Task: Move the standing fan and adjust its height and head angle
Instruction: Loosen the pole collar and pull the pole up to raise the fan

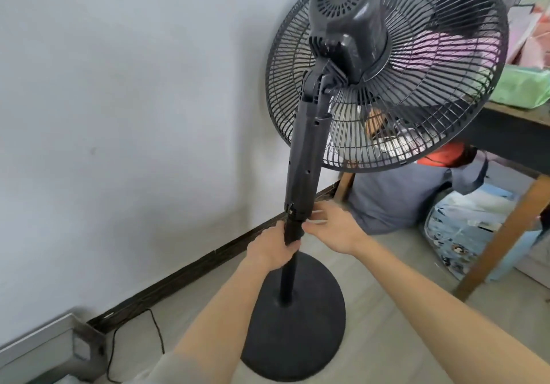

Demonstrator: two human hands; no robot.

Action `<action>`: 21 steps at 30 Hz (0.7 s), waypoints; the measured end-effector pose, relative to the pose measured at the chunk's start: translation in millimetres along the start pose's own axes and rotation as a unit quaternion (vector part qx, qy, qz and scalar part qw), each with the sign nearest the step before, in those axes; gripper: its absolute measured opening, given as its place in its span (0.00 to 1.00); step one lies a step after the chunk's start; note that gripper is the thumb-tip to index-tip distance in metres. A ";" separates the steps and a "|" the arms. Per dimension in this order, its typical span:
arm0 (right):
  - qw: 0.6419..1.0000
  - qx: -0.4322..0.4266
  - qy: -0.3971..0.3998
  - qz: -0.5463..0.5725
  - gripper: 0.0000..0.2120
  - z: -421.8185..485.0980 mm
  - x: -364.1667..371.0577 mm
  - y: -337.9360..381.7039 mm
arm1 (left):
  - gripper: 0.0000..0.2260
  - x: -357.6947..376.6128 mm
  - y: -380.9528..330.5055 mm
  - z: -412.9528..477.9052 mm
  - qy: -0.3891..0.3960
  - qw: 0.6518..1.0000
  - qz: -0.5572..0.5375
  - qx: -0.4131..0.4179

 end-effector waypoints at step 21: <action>0.987 0.021 -0.156 0.026 0.13 23.8 38.0 -11.2 | 0.17 20.5 29.4 39.5 0.100 0.984 -0.140 0.038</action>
Point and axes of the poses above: each hand's wrist, its own z-axis towards the middle knuckle, its own x-axis out of the palm, y = z × x, the point moved 3 cm from there along z, towards the middle knuckle, and after that the axes turned 10 degrees about z, right-handed, at the moved point
